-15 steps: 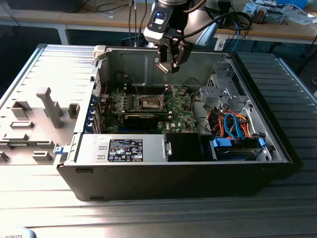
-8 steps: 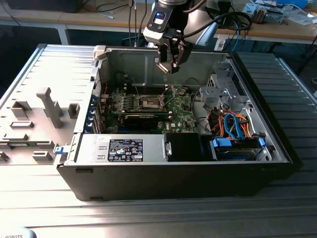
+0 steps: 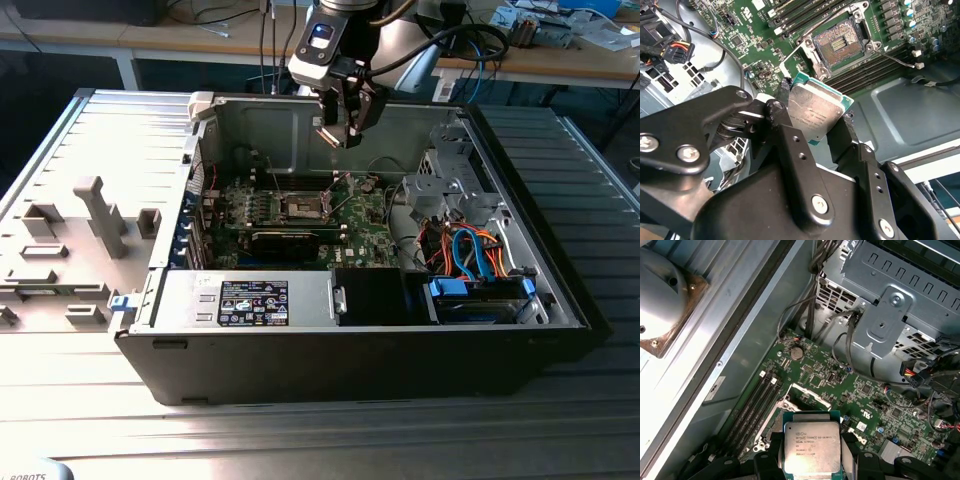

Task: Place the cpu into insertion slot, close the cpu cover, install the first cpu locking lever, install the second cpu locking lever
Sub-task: 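Place the cpu into insertion slot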

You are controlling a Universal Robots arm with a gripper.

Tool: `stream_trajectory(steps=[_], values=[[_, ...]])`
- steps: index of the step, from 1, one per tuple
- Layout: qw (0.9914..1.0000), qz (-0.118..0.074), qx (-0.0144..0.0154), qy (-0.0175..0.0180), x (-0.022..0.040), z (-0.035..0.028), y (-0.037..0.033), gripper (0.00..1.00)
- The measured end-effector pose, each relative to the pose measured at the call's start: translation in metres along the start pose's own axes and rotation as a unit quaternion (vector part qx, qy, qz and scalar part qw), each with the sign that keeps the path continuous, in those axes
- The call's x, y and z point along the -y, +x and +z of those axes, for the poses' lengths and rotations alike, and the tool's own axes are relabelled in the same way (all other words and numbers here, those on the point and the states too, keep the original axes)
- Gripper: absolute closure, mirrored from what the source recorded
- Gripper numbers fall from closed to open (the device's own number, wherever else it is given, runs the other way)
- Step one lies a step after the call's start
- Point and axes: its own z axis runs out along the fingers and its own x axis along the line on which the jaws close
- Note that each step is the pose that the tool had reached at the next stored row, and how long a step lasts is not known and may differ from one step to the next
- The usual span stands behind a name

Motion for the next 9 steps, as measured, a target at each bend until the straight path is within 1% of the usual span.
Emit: stream_trajectory(steps=[9], values=[[0.99999, 0.005, 0.0004, -0.0001, 0.0, 0.0, 0.0, 0.45]])
